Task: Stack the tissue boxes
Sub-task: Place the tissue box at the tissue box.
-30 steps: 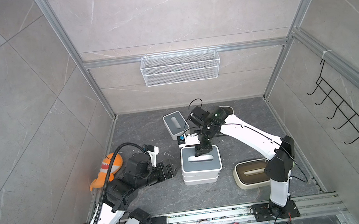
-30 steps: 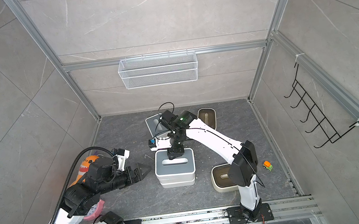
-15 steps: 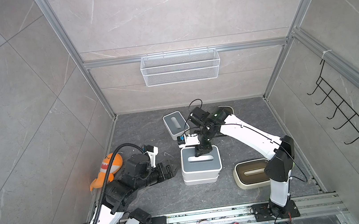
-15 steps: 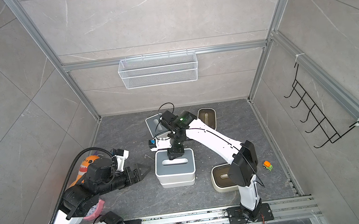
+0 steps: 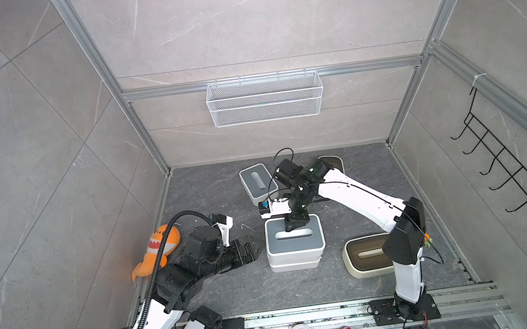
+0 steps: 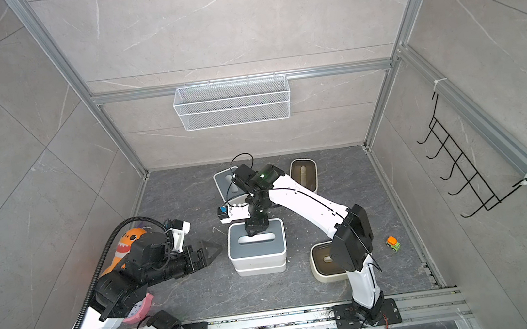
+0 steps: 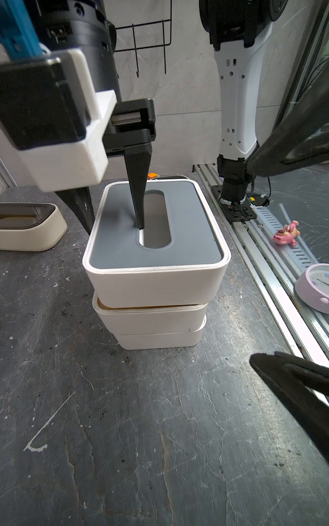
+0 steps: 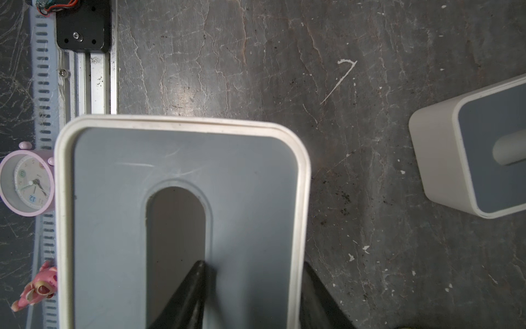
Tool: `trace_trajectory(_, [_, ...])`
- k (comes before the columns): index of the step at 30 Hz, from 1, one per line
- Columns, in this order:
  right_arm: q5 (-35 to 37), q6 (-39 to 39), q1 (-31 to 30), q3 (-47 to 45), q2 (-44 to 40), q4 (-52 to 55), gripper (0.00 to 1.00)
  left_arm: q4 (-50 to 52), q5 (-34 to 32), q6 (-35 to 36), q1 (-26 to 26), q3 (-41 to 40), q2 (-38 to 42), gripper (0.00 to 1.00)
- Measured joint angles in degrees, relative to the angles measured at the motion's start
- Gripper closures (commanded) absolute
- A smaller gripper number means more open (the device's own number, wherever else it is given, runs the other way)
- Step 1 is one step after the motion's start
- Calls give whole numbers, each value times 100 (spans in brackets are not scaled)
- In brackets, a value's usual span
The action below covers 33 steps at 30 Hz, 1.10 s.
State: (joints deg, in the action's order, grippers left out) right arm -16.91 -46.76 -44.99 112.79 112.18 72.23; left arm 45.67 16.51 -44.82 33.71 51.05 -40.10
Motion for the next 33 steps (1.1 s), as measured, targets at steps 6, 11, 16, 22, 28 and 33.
trace_trajectory(6, [24,2,-11,59,2,20,57,0,2,0,0,-15,4,1])
trace_trajectory(11, [24,2,-11,105,50,31,57,0,0,0,0,-20,13,0])
trace_trajectory(16, [24,4,-11,201,131,63,57,0,0,-2,0,-24,44,0])
trace_trajectory(22, [90,22,-11,343,216,44,57,11,-2,-17,0,-52,85,1])
trace_trajectory(28, [109,22,-11,348,232,44,57,13,-2,-15,0,-55,74,1])
trace_trajectory(33, [109,22,-11,348,232,44,56,11,-2,-15,0,-76,63,1])
